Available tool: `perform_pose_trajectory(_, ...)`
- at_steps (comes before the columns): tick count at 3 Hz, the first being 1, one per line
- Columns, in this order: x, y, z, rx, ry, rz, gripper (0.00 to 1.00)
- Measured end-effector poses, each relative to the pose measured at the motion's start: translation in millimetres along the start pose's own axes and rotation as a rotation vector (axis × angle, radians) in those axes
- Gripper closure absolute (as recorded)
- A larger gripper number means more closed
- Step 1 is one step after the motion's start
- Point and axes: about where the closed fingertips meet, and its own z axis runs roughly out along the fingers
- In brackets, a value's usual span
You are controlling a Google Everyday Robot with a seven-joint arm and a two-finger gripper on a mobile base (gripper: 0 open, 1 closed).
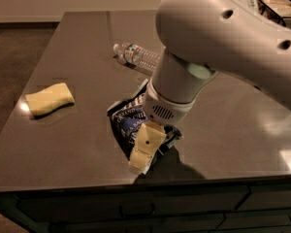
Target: Pick blue chip bag
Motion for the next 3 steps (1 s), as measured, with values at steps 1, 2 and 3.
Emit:
perform_pose_trajectory(1, -8.5, 6.0, 4.4, 0.001, -0.009, 0.028, 0.18)
perform_pose_trajectory(2, -11.5, 5.6, -1.3, 0.013, -0.034, 0.055, 0.41)
perform_pose_trajectory(3, -11.5, 3.0, -7.4, 0.022, -0.054, 0.074, 0.64)
